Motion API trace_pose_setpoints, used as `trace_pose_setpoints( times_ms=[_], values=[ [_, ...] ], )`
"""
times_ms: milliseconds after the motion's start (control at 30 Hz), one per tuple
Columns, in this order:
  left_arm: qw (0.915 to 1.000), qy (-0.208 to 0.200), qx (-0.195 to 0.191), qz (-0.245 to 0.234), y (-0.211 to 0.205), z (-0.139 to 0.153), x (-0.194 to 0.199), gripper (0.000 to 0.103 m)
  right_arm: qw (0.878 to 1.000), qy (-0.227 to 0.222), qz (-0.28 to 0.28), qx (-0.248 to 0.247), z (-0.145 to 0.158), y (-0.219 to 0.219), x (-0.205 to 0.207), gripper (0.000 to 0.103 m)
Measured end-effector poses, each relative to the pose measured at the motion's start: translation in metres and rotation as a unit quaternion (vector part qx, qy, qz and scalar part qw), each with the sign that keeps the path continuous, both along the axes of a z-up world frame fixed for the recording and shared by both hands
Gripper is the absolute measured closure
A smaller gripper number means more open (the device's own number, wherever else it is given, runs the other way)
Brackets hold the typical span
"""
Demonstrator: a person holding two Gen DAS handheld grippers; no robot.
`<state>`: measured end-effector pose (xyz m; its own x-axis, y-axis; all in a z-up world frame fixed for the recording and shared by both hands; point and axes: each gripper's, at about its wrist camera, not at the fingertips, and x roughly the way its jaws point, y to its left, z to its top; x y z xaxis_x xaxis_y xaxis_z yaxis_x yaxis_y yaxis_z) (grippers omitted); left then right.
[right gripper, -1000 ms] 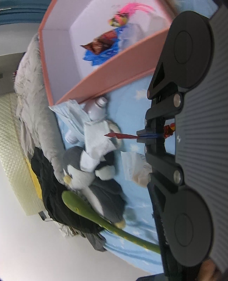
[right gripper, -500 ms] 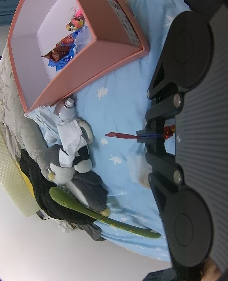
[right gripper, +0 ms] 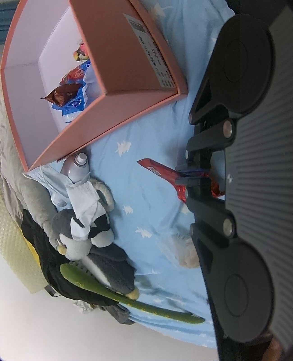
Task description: Organize soft objects
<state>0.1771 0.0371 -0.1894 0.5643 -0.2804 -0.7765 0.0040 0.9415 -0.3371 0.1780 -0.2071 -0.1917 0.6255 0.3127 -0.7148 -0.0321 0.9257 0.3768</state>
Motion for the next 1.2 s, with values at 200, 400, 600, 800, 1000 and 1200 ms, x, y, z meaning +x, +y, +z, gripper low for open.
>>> trace_pose_setpoints(
  times_ms=[200,400,600,800,1000,1200],
  values=[
    [1.0000,0.000,0.000,0.009,0.004,0.001,0.000,0.050,1.000,-0.005,0.002,-0.022,0.003,-0.001,-0.005,0.049],
    [0.9997,-0.004,-0.002,0.024,0.007,0.003,0.001,0.045,0.998,-0.038,0.022,-0.047,0.009,0.002,-0.022,0.046],
    [0.9994,-0.010,-0.008,0.033,0.009,0.001,0.004,0.044,0.993,-0.080,0.059,-0.068,0.011,0.014,-0.030,0.046],
    [0.9994,-0.009,-0.010,0.033,0.005,-0.004,0.010,0.044,0.988,-0.099,0.088,-0.083,0.002,0.026,-0.023,0.046],
    [0.9994,-0.018,-0.004,0.028,-0.003,-0.003,0.015,0.044,0.987,-0.075,0.105,-0.097,-0.018,0.030,-0.014,0.050],
    [0.9992,-0.017,0.021,0.030,-0.011,-0.006,0.022,0.044,0.984,-0.071,0.121,-0.114,-0.028,0.035,-0.014,0.052]
  ],
)
